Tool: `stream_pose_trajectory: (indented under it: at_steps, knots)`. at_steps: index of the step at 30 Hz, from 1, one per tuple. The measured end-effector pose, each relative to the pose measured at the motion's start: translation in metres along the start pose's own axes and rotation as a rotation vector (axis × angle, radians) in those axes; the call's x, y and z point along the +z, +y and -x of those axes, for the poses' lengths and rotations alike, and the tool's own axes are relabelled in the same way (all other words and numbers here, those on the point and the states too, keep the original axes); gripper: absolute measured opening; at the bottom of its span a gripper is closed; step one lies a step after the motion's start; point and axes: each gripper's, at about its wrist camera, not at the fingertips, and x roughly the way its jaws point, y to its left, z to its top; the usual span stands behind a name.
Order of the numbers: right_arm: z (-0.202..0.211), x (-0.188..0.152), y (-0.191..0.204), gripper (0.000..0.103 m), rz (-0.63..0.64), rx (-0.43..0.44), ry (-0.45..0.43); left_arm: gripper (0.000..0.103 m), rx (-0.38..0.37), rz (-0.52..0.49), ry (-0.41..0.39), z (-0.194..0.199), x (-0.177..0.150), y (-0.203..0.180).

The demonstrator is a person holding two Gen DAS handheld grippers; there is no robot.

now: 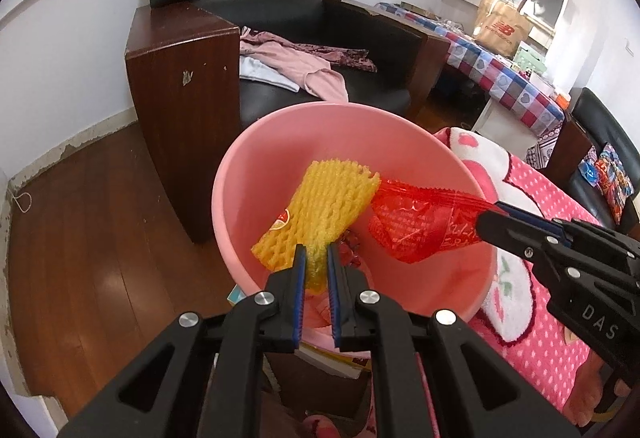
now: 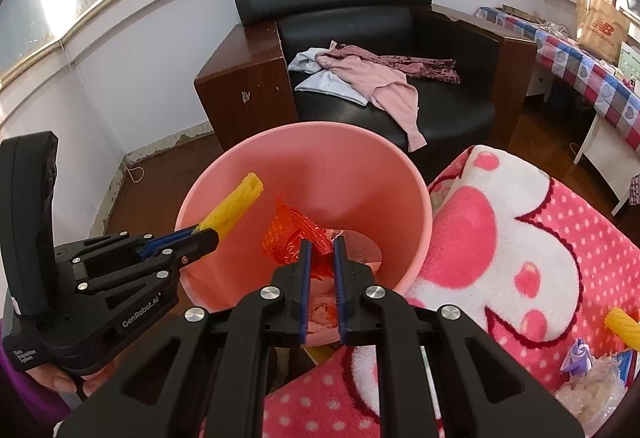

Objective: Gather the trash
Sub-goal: 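Carry the yellow net and red bag over the pink bucket and open both tools, then move both open tools back over the trash on the blanket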

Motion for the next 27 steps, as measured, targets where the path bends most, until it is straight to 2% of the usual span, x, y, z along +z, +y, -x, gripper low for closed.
stream_pose_trajectory:
  at_steps: [2,4,8,14,17,18,27]
  knots:
    - [-0.002,0.0,0.001,0.012,-0.002,0.001,0.015,0.01,-0.006,0.003,-0.001,0.0,0.001,0.0]
    - [-0.004,0.0,0.0,0.012,-0.006,0.002,0.024,0.016,-0.007,0.007,-0.002,-0.001,0.002,0.001]
    - [-0.007,0.0,-0.003,0.013,-0.027,0.01,0.031,0.038,-0.016,0.024,-0.014,0.003,0.0,0.003]
    - [-0.006,0.0,-0.005,0.014,-0.037,0.015,0.033,0.039,-0.027,0.03,-0.032,0.01,-0.001,0.003]
    - [-0.002,-0.001,-0.005,0.03,-0.04,0.022,0.019,0.039,-0.033,0.036,-0.034,0.014,-0.004,0.003]
    - [-0.001,-0.001,-0.005,0.031,-0.039,0.023,0.015,0.039,-0.035,0.037,-0.036,0.015,-0.005,0.003]
    - [0.031,-0.009,0.0,0.031,-0.016,-0.002,-0.052,0.043,-0.056,0.034,-0.063,0.034,-0.014,0.0]
